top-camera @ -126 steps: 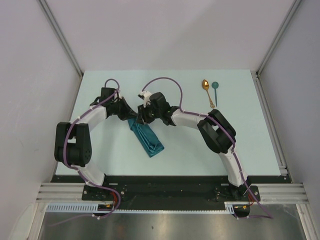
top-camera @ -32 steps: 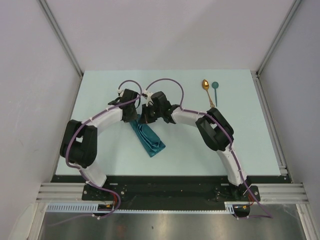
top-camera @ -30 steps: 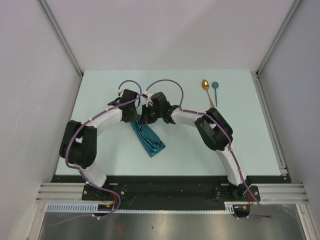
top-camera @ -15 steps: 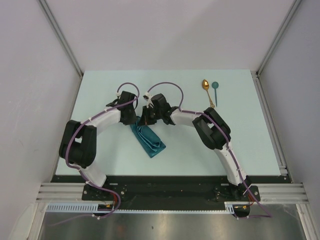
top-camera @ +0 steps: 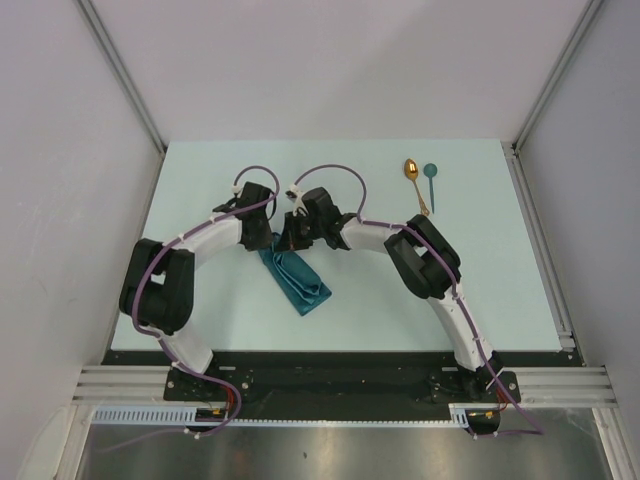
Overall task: Fold the napkin into a case and place the utensils inside
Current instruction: Grasp the top corner of the smaller rectangle folded napkin from the folded napkin.
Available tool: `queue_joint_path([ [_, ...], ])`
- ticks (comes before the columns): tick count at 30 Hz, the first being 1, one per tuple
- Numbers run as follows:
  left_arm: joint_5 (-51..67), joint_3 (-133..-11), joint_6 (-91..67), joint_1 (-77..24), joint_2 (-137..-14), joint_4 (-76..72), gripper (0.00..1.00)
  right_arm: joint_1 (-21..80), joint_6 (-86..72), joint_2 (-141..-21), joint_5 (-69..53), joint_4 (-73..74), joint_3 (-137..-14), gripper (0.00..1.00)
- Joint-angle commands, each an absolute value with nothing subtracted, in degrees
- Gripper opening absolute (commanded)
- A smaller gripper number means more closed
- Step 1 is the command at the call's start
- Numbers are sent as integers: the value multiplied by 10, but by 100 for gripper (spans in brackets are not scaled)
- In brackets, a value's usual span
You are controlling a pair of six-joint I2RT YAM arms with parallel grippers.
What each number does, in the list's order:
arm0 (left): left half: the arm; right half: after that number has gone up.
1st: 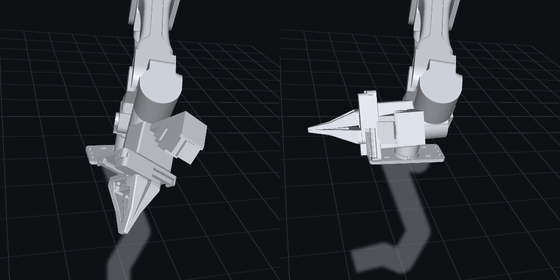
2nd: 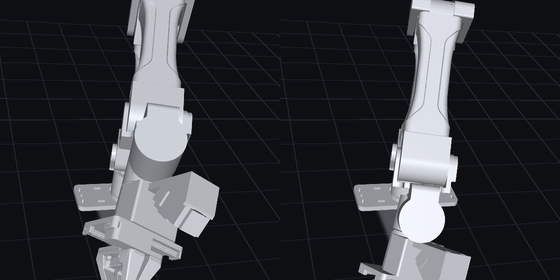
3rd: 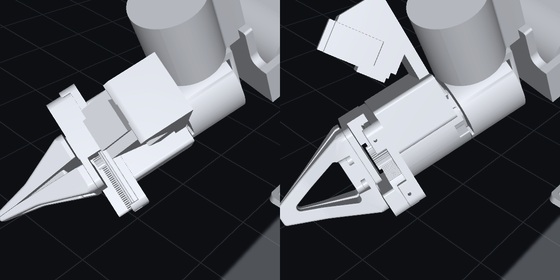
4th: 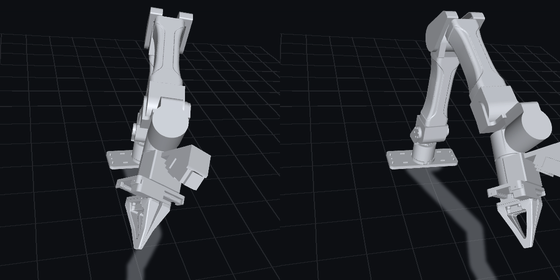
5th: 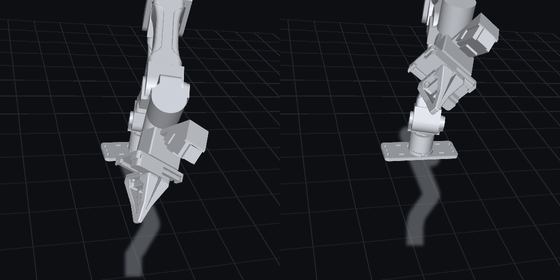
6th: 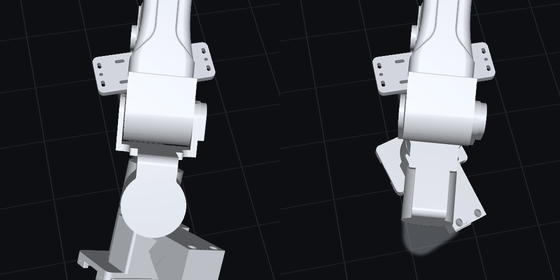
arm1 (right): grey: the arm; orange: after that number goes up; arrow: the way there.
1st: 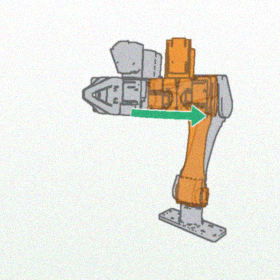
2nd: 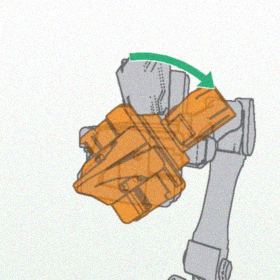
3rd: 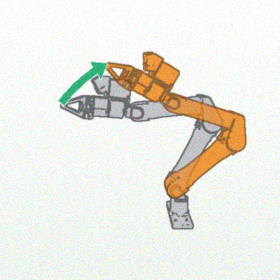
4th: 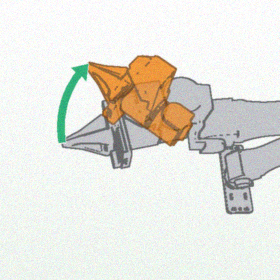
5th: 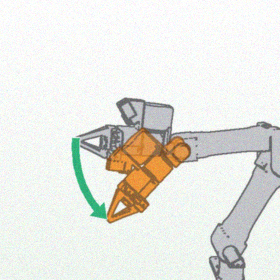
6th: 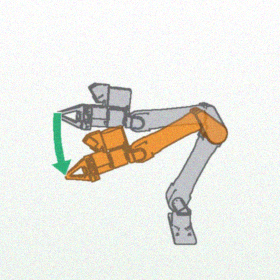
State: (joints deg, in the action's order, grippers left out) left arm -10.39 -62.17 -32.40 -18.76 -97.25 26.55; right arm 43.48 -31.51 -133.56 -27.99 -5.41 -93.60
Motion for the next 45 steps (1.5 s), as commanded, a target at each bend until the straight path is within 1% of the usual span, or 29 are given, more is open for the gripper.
queue_joint_path([
  [1, -124, -643, -316, -185, -961, 265, 0, 443, -311, -1337, -290, -49, -964, 0],
  [7, -118, -636, -306, -185, -932, 265, 0, 445, -312, -1334, -300, -35, -971, 0],
  [13, -57, -622, -304, -181, -934, 250, 0, 449, -330, -1361, -313, -35, -1001, 0],
  [17, -49, -619, -315, -178, -947, 256, 0, 451, -353, -1372, -308, -83, -1000, 0],
  [19, -47, -612, -323, -175, -943, 251, 0, 448, -374, -1388, -327, -96, -1009, 0],
  [22, -61, -602, -332, -169, -933, 250, 0, 446, -371, -1400, -333, -121, -1004, 0],
  [26, -45, -565, -347, -142, -924, 230, 0, 432, -374, -1397, -369, -139, -992, 7],
  [27, -40, -557, -354, -137, -918, 224, 0, 429, -373, -1386, -380, -138, -979, 14],
  [28, -29, -549, -355, -128, -915, 217, 0, 427, -373, -1376, -381, -139, -969, 16],
  [29, -24, -537, -361, -124, -912, 206, 0, 422, -373, -1369, -386, -146, -959, 21],
  [31, -8, -525, -365, -113, -908, 197, 0, 421, -372, -1347, -395, -151, -934, 26],
  [32, -5, -524, -366, -113, -908, 193, 0, 419, -374, -1345, -399, -156, -929, 30],
  [37, -4, -522, -367, -112, -903, 190, 0, 418, -387, -1343, -431, -189, -913, 41],
  [38, -4, -521, -367, -112, -900, 191, 0, 420, -388, -1343, -432, -191, -912, 45],
  [39, -4, -522, -367, -112, -898, 192, 0, 419, -388, -1342, -437, -193, -915, 47],
  [42, -4, -520, -365, -110, -891, 192, 0, 418, -376, -1337, -435, -185, -925, 52],
  [43, -4, -521, -364, -110, -889, 192, 0, 419, -374, -1337, -433, -176, -931, 55],
  [45, -4, -524, -362, -109, -887, 192, 0, 414, -374, -1339, -435, -177, -938, 57],
])
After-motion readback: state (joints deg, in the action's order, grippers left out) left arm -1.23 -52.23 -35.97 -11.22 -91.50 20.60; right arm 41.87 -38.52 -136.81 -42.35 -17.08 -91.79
